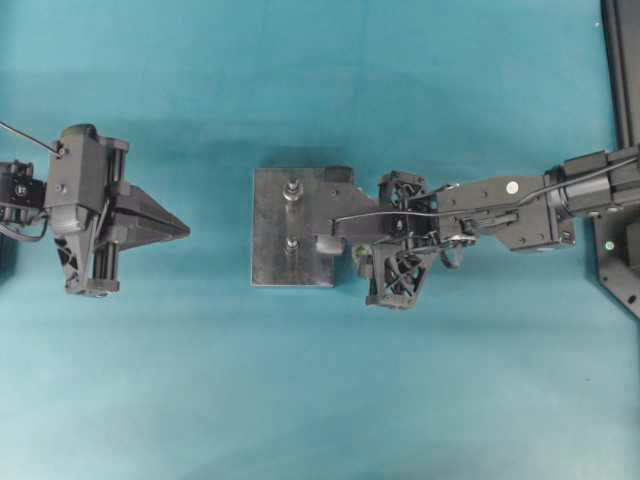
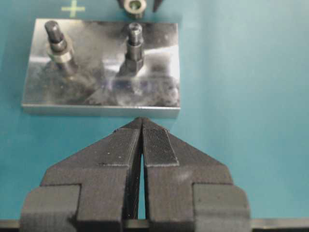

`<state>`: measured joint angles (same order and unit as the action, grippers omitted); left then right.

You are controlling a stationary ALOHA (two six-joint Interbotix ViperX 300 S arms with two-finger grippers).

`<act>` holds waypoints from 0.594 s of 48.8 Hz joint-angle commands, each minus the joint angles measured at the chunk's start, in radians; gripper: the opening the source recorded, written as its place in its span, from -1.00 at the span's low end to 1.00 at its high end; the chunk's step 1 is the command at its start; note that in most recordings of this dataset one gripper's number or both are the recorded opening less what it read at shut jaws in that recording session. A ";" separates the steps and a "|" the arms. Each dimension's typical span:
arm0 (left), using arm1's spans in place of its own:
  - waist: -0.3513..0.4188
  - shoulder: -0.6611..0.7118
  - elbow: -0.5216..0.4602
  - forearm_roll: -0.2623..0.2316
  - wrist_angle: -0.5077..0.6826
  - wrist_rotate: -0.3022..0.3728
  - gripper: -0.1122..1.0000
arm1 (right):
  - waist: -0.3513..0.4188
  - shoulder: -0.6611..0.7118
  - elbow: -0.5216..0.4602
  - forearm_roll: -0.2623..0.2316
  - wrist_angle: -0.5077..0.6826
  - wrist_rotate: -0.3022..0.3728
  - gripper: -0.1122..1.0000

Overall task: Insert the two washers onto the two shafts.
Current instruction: 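Carry the held washer over the lower shaft on the plate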

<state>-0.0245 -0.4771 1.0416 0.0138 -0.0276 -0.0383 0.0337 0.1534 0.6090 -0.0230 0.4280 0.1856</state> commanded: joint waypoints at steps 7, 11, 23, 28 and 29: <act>0.000 -0.005 -0.012 0.002 -0.009 0.002 -0.80 | 0.003 -0.009 -0.006 0.000 0.006 0.014 -0.19; 0.000 -0.005 -0.014 0.002 -0.009 0.002 -0.80 | 0.002 -0.026 -0.011 0.000 0.018 0.018 -0.19; 0.000 -0.003 -0.015 0.002 -0.009 0.002 -0.80 | 0.002 -0.127 -0.078 -0.005 0.098 0.023 -0.19; 0.000 -0.003 -0.014 0.002 -0.009 0.002 -0.80 | 0.002 -0.137 -0.135 -0.008 0.135 0.017 -0.19; 0.000 -0.003 -0.012 0.003 -0.009 0.002 -0.80 | 0.000 -0.135 -0.150 -0.009 0.143 0.017 -0.19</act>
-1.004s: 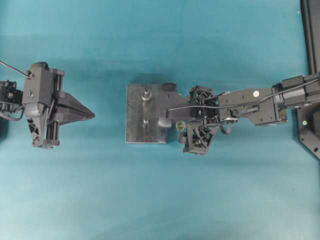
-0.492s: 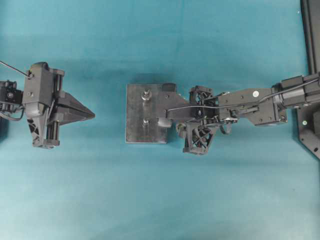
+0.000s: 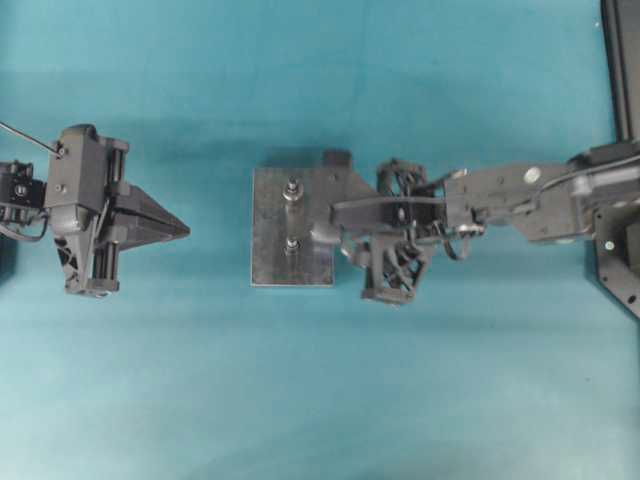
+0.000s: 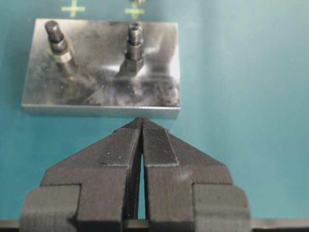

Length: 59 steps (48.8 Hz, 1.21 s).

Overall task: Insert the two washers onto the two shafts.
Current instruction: 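Carry the held washer over the lower shaft on the plate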

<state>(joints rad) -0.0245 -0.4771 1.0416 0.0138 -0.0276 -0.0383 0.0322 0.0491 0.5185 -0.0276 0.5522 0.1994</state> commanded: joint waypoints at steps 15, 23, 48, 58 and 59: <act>0.000 -0.005 -0.009 0.002 -0.009 0.002 -0.80 | 0.006 0.048 -0.201 -0.025 0.032 -0.014 -0.19; 0.000 -0.005 -0.009 0.002 -0.009 0.002 -0.80 | 0.009 0.086 -0.241 -0.026 0.035 -0.037 -0.19; 0.000 -0.009 0.002 0.002 -0.009 0.002 -0.80 | 0.005 0.135 -0.265 -0.026 0.089 -0.069 -0.19; -0.002 -0.011 0.002 0.002 -0.009 0.002 -0.80 | 0.006 0.138 -0.268 -0.026 0.083 -0.067 -0.19; 0.000 -0.011 0.002 0.002 -0.009 0.002 -0.80 | 0.005 0.138 -0.268 -0.026 0.083 -0.067 -0.19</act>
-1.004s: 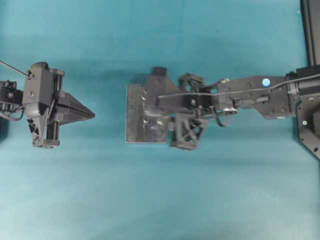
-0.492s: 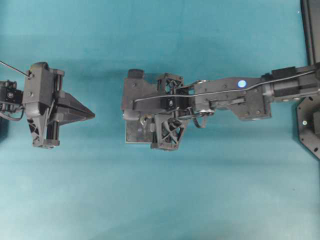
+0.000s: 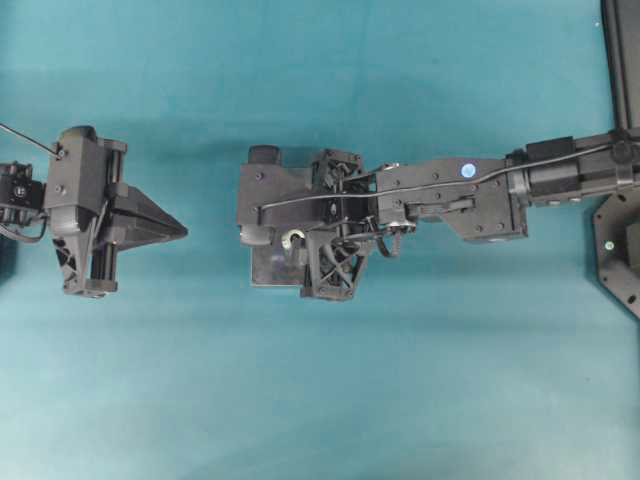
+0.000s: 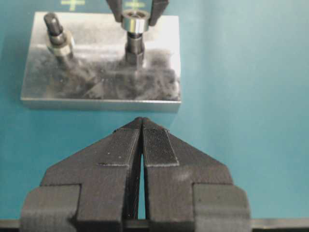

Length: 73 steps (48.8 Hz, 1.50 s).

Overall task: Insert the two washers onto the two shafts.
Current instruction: 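Carry the held washer over the lower shaft on the plate, then lower the washer onto the lower shaft and release it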

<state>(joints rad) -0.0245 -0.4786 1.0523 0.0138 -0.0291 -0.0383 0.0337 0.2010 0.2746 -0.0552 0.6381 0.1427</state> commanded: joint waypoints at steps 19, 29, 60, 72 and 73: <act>0.000 -0.009 -0.009 0.002 -0.008 0.002 -0.80 | -0.002 0.000 -0.040 0.002 0.011 -0.011 -0.19; 0.000 -0.005 -0.009 0.002 -0.008 0.002 -0.80 | -0.002 0.015 -0.044 0.003 0.015 -0.011 -0.17; 0.000 -0.009 -0.017 0.002 -0.008 0.002 -0.80 | -0.032 0.055 -0.072 -0.009 0.040 -0.014 0.27; 0.000 -0.009 -0.018 0.002 -0.008 0.002 -0.80 | 0.020 0.058 -0.074 -0.003 0.043 -0.005 0.27; 0.000 -0.011 -0.020 0.002 -0.008 0.002 -0.80 | 0.028 0.060 -0.074 -0.003 0.043 -0.003 0.27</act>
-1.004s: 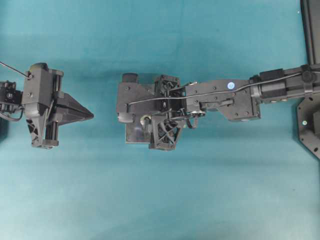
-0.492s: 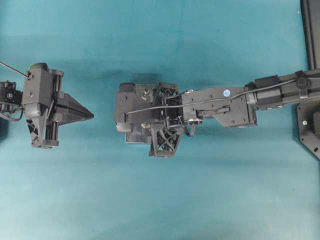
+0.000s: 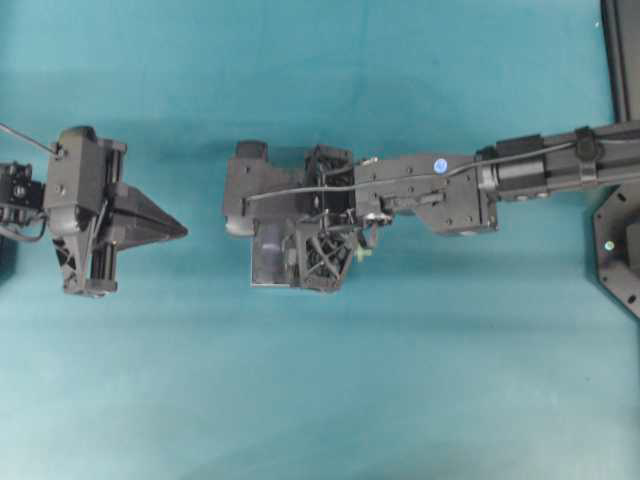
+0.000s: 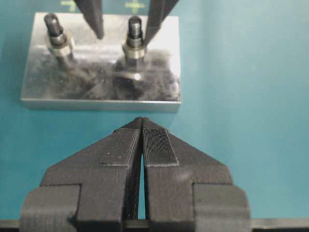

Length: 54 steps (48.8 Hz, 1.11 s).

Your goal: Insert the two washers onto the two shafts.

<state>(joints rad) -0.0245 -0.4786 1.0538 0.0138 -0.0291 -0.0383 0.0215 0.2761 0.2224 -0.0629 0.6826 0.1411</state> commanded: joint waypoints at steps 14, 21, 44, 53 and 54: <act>0.000 -0.009 -0.021 0.002 -0.008 0.000 -0.80 | 0.060 -0.017 -0.021 0.015 -0.003 0.012 0.27; 0.000 -0.011 -0.025 0.002 -0.008 0.002 -0.80 | 0.023 -0.043 -0.017 0.014 0.008 0.011 0.27; 0.000 -0.021 -0.015 0.002 -0.006 -0.003 -0.80 | -0.014 -0.245 0.149 0.018 -0.046 0.017 0.27; 0.000 -0.032 -0.014 0.002 -0.006 -0.002 -0.80 | -0.017 -0.362 0.264 0.018 -0.172 0.044 0.27; 0.000 -0.032 -0.012 0.002 -0.006 -0.002 -0.80 | -0.018 -0.376 0.278 0.020 -0.187 0.052 0.27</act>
<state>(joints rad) -0.0245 -0.5001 1.0523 0.0138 -0.0276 -0.0383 0.0046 -0.0245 0.4709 -0.0460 0.5446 0.1672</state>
